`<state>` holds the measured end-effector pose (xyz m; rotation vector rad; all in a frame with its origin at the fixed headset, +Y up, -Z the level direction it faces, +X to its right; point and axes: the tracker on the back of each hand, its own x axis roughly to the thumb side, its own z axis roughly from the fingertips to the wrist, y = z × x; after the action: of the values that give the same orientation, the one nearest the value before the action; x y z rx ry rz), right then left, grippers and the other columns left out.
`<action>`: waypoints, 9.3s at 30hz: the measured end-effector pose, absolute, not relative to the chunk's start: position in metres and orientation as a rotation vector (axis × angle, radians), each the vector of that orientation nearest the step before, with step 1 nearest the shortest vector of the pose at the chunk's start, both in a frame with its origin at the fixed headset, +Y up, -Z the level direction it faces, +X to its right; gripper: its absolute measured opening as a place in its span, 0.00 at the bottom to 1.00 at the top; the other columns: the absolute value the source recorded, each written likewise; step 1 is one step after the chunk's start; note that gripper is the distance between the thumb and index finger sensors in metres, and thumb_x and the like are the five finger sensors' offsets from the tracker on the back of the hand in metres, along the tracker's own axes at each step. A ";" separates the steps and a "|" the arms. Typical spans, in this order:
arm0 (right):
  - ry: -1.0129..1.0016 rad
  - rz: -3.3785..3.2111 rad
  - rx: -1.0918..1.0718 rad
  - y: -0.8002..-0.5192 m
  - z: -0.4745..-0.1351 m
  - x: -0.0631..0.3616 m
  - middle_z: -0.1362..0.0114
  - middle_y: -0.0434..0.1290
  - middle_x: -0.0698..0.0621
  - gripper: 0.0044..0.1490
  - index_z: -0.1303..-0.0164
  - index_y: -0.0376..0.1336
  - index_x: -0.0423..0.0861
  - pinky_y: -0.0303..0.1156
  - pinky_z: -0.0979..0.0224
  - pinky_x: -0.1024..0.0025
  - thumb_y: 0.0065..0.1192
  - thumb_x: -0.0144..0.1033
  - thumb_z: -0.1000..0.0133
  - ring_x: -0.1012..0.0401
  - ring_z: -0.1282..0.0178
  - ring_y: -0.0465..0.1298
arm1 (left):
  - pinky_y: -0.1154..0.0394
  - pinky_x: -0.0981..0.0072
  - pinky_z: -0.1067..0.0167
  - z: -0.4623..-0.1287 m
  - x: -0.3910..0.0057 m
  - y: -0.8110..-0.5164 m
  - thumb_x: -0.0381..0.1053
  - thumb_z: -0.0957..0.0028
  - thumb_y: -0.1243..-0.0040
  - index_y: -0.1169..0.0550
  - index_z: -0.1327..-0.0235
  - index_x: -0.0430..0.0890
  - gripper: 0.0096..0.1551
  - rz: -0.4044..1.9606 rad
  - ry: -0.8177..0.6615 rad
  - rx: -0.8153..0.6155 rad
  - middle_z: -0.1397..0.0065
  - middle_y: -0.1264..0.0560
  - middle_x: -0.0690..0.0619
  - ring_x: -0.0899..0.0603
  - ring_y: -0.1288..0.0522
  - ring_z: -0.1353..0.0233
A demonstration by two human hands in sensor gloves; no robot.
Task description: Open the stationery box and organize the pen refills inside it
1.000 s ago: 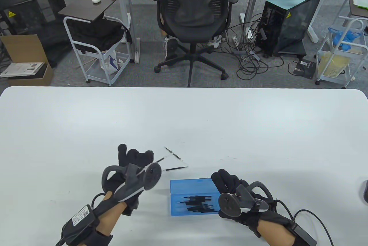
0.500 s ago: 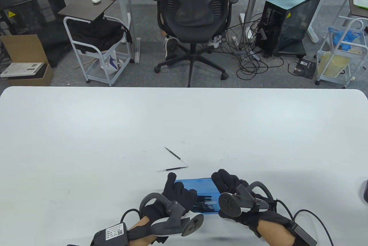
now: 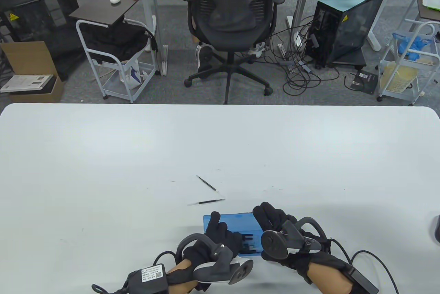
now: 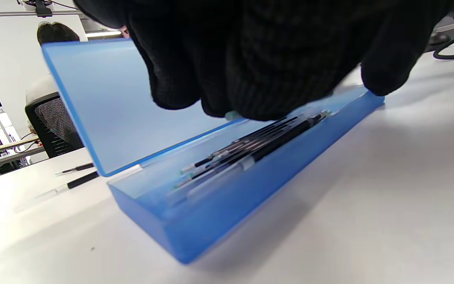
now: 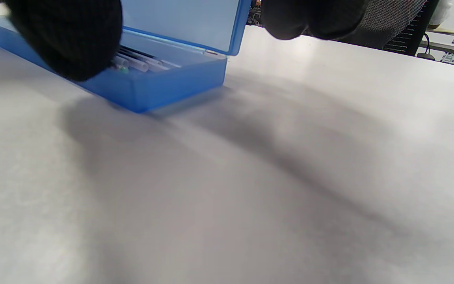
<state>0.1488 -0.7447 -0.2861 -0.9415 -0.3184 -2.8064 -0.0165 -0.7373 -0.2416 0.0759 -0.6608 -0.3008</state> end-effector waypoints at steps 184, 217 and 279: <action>-0.344 -2.826 -0.952 -0.745 -0.288 0.150 0.14 0.27 0.27 0.80 0.21 0.17 0.37 0.60 0.21 0.36 0.66 0.58 0.49 0.31 0.16 0.55 | 0.45 0.46 0.11 -0.421 -0.045 -0.750 0.47 0.52 0.24 0.21 0.39 0.64 0.27 -0.325 -0.436 -0.034 0.35 0.17 0.69 0.56 0.24 0.21; -0.340 -2.822 -0.948 -0.745 -0.289 0.150 0.13 0.27 0.27 0.80 0.21 0.16 0.37 0.60 0.21 0.36 0.66 0.58 0.49 0.31 0.16 0.55 | 0.45 0.30 0.18 -0.270 -0.027 -0.661 0.48 0.52 0.25 0.23 0.32 0.48 0.32 -0.196 -0.633 0.204 0.36 0.17 0.57 0.44 0.21 0.26; -0.146 -2.735 -0.911 -0.744 -0.274 0.144 0.13 0.37 0.28 0.77 0.20 0.21 0.35 0.63 0.22 0.38 0.65 0.58 0.49 0.33 0.18 0.60 | 0.51 0.30 0.15 -0.373 -0.041 -0.683 0.59 0.64 0.20 0.24 0.30 0.56 0.44 -0.180 -0.410 -0.066 0.31 0.18 0.61 0.46 0.25 0.21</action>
<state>0.1438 -0.7440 -0.2737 -0.9112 -0.1462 -2.7346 -0.0413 -0.6831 -0.3730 -0.0664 -0.4097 -0.1799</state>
